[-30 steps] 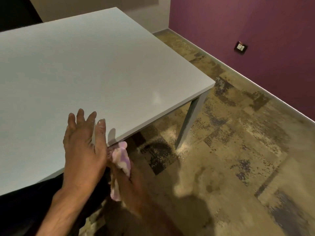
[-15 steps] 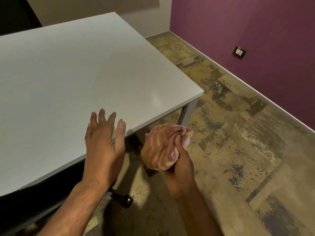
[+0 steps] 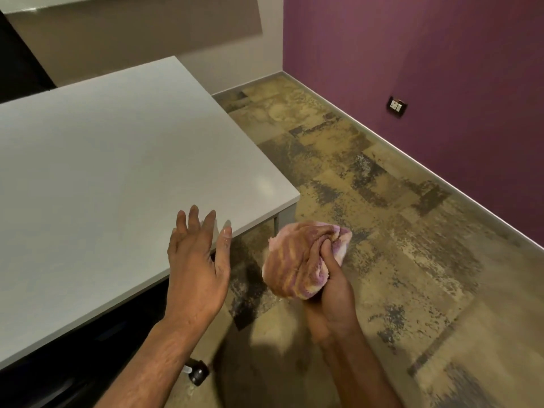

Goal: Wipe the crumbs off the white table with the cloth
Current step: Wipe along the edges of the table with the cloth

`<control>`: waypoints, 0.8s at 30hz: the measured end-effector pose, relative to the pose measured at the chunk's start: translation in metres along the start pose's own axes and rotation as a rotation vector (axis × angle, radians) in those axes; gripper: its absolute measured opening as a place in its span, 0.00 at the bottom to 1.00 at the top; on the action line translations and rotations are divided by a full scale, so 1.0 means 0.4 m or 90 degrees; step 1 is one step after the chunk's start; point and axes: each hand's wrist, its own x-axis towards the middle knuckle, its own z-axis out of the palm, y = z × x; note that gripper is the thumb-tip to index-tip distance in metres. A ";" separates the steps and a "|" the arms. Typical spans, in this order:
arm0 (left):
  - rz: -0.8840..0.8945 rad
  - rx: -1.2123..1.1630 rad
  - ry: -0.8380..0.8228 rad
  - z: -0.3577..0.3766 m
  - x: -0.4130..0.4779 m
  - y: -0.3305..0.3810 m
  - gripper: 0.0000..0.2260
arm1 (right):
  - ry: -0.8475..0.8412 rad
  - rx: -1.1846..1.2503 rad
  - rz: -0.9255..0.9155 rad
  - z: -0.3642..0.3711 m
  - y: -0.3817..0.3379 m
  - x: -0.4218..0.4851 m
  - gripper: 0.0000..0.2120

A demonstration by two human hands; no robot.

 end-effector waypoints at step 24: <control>-0.049 0.023 0.019 0.202 0.331 0.154 0.27 | 0.134 -0.222 0.016 -0.010 -0.306 0.405 0.28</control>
